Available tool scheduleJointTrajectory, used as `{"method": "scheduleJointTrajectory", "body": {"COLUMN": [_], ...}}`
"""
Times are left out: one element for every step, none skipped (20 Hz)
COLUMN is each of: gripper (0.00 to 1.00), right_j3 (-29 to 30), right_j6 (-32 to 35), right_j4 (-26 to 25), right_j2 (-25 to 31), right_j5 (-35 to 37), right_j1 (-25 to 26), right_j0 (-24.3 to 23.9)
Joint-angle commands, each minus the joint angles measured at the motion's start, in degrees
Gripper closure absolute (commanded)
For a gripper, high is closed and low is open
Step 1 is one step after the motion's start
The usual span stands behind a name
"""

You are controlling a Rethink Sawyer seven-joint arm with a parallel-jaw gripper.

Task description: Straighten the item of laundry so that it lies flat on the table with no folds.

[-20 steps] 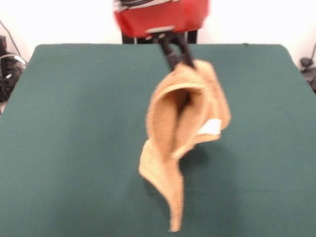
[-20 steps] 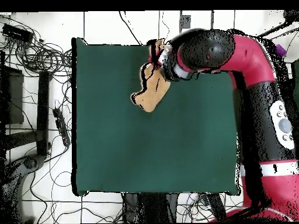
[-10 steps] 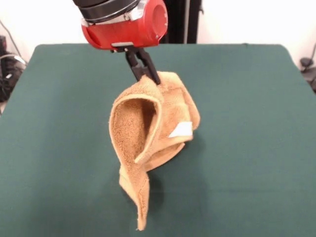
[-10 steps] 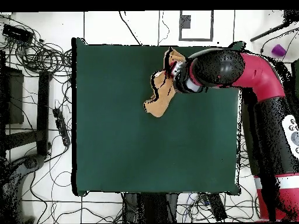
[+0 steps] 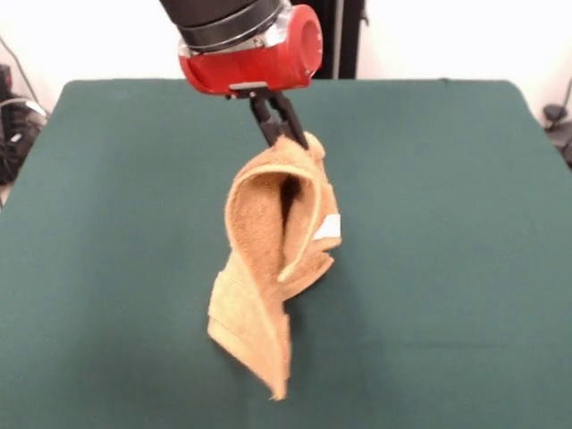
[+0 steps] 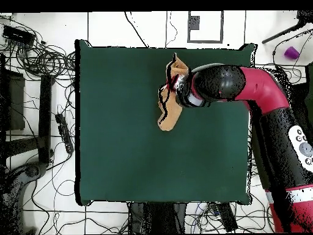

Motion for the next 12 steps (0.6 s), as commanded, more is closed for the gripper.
{"method": "scheduleJointTrajectory", "body": {"gripper": [1.0,1.0,1.0,1.0,1.0,1.0,1.0,1.0,1.0,1.0,1.0,1.0], "right_j3": [15.59,16.66,18.48,19.4,20.28,21.16,21.75,22.63,22.8,22.37,22.02,20.89], "right_j6": [-16.31,-16.45,-16.93,-17.14,-17.71,-18.28,-18.97,-20.1,-21.5,-23.01,-24.17,-26.08], "right_j4": [-1.63,-1.8,-1.91,-1.87,-1.74,-1.6,-1.38,-1.41,-1.88,-2.72,-3.6,-5.23], "right_j2": [3.99,4.46,5.41,5.99,6.82,7.66,8.57,9.74,10.13,10.04,9.93,9.37], "right_j5": [-4.03,-4.84,-5.88,-6.17,-6.24,-6.31,-6.08,-6.02,-5.74,-5.17,-4.74,-4.36], "right_j1": [-2.92,-3.16,-3.75,-4.1,-4.44,-4.78,-4.95,-5.03,-4.83,-4.06,-3.25,-1.76], "right_j0": [-1.79,-2.64,-4.21,-5.11,-6.29,-7.47,-8.74,-10.59,-11.78,-12.7,-13.4,-14.02]}}
